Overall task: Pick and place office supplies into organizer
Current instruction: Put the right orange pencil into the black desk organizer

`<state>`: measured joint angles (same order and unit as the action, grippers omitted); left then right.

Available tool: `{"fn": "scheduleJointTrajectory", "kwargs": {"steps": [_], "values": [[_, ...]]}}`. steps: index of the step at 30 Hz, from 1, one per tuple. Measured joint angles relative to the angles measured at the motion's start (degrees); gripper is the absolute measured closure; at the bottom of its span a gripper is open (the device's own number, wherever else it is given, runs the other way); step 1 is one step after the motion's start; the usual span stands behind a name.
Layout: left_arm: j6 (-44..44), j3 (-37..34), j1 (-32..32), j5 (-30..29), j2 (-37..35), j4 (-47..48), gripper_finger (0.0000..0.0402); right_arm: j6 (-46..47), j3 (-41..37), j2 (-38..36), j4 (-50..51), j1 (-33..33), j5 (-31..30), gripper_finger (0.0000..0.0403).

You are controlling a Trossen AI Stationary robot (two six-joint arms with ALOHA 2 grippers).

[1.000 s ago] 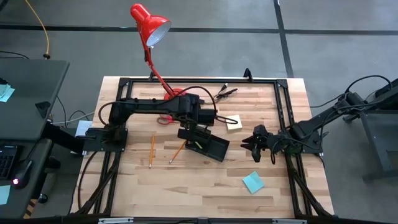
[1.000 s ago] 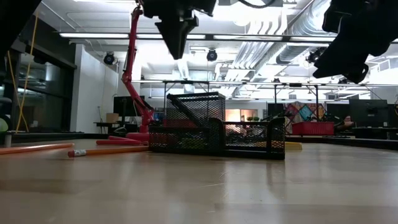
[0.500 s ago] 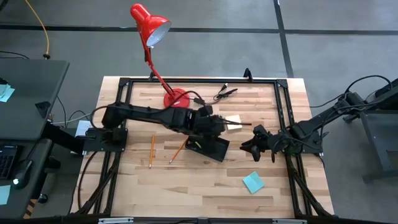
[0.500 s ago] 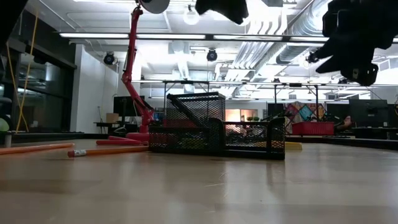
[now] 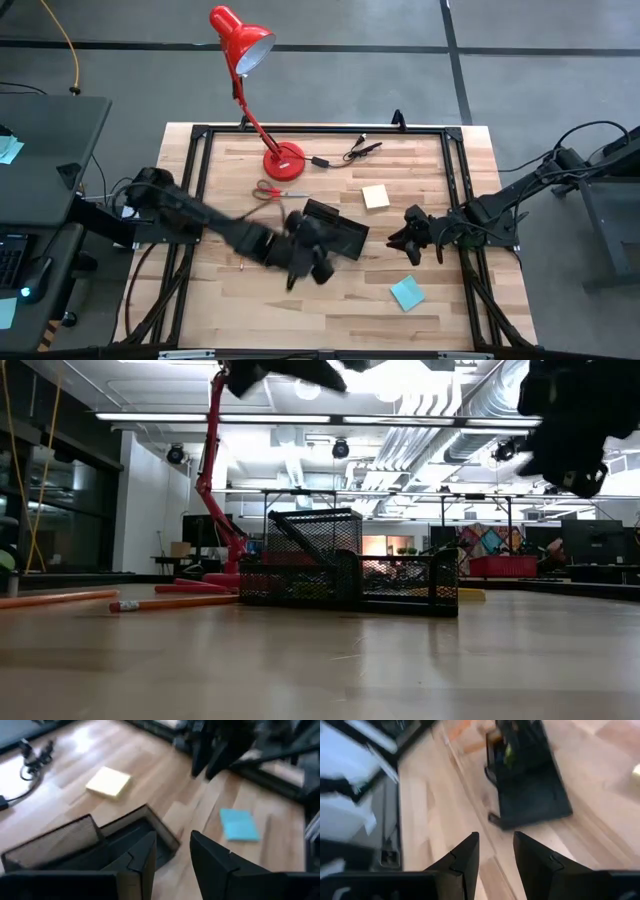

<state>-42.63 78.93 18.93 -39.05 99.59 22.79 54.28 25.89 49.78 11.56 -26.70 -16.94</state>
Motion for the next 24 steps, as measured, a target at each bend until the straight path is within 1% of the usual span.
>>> {"fn": "scheduleJointTrajectory", "kwargs": {"steps": [2,4,7,8,10,12,14,16,19,21,24], "values": [[-4.6,-1.9,4.7,-8.4,-0.4,1.3,0.0295,-1.9,-0.1,0.8,0.4,-0.1,3.0,0.0286],[-11.2,-2.9,9.5,-19.0,-0.1,2.2,0.0296,-3.8,0.0,0.9,1.5,-0.3,5.2,0.0286],[-26.8,-6.1,15.7,-31.7,0.4,5.5,0.0296,-5.3,0.0,1.7,1.4,-0.5,6.9,0.0286],[-31.5,-7.3,17.3,-34.7,1.1,5.4,0.0296,-5.4,0.0,1.6,2.2,-0.7,7.4,0.0286],[-38.3,-10.1,20.0,-38.4,1.9,5.7,0.0296,-5.5,0.0,2.0,1.4,-0.8,7.6,0.0286],[-42.5,-11.9,21.7,-39.9,2.0,4.9,0.0296,-6.3,-0.1,2.0,1.9,-0.8,7.9,0.0286],[-43.9,-13.5,21.9,-39.4,2.3,5.3,0.0296,-6.8,0.0,2.2,0.8,-0.8,8.1,0.0286],[-44.0,-13.9,22.2,-37.3,2.5,7.0,0.0296,-6.8,0.0,2.3,1.1,-0.8,8.1,0.0286],[-44.1,-13.9,21.5,-35.5,2.3,12.0,0.0296,-6.8,0.0,2.4,0.9,-0.7,8.2,0.0286],[-44.5,-14.0,20.9,-33.1,2.3,15.4,0.0296,-6.7,0.0,2.4,1.0,-0.7,8.2,0.0286],[-43.6,-13.9,19.5,-28.5,3.0,17.2,0.0296,-4.8,0.0,2.4,1.3,-0.7,8.4,0.0286]]}}
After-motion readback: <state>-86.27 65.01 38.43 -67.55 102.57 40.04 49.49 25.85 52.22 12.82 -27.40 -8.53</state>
